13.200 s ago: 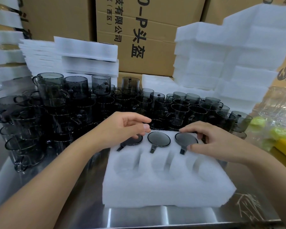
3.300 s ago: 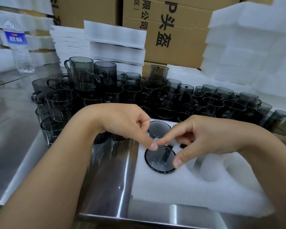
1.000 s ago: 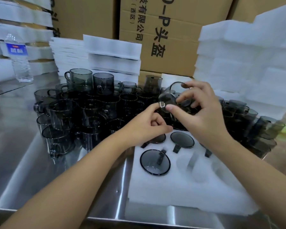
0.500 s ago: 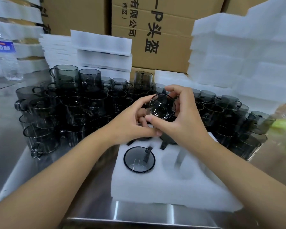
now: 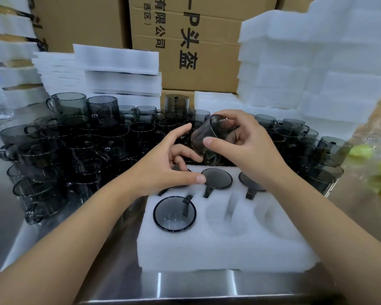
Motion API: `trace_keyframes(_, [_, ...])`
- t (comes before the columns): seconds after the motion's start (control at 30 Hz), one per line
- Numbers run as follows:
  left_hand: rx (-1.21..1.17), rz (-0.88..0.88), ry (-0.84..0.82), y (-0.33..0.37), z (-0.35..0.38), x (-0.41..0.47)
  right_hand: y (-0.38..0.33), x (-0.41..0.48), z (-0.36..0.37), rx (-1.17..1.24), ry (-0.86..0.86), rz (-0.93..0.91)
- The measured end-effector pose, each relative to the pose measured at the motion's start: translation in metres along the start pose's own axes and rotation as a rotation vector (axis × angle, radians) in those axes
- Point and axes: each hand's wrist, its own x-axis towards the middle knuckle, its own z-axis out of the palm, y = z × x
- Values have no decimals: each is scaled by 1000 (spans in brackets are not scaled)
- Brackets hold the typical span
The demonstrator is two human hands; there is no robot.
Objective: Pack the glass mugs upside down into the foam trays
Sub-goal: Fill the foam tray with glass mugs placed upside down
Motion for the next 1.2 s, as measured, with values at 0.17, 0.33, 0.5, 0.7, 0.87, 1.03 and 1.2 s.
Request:
trace_keyframes(0.17, [24, 14, -36, 1, 0, 0, -10, -17, -23, 41, -266, -43])
trace_keyframes(0.33, [62, 14, -24, 1, 0, 1, -23, -37, -46, -152, -581, -177])
trace_keyframes(0.5, [89, 12, -7, 3, 1, -1, -28, -44, -42, -208, -671, -303])
trace_keyframes(0.7, [133, -5, -2, 2, 0, 0, -24, -47, -35, -310, -729, -369])
trace_keyframes(0.87, [179, 6, -2, 2, -1, -1, -8, -52, -25, -465, -849, -271])
trace_keyframes(1.03, [190, 18, -3, 3, -1, -1, -13, -55, -36, -383, -832, -130])
trace_keyframes(1.2, [179, 11, 7, 4, 1, -1, -16, -52, -39, -393, -699, -33])
